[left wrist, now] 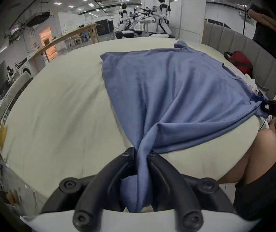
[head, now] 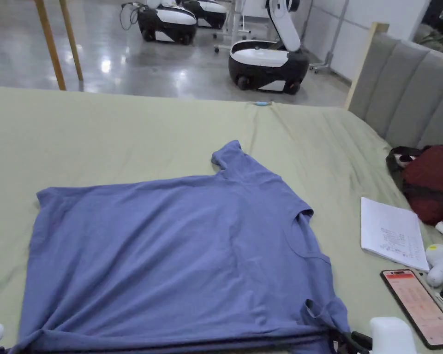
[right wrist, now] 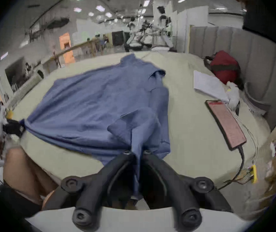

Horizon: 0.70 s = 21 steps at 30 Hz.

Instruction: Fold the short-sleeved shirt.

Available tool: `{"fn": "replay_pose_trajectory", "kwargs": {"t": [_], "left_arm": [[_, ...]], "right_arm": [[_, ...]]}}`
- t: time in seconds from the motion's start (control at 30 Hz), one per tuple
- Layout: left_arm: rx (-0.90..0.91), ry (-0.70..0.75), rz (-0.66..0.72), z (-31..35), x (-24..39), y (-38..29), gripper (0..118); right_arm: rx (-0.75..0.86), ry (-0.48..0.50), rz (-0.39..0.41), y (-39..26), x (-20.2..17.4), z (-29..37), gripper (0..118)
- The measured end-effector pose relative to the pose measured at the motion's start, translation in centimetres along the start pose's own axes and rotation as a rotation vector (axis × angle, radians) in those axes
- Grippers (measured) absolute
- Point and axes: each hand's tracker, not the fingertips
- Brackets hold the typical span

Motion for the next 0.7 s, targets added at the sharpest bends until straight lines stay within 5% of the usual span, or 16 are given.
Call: {"fn": "replay_pose_trajectory", "kwargs": {"t": [0.37, 0.7], "left_arm": [[0.073, -0.016, 0.029, 4.2, 0.0, 0.7, 8], [0.029, 0.013, -0.122, 1.6, -1.6, 14.4, 8]], "right_arm": [[0.089, 0.059, -0.075, 0.8, 0.3, 4.1, 6], [0.104, 0.038, 0.02, 16.7, -2.5, -0.2, 6]]}}
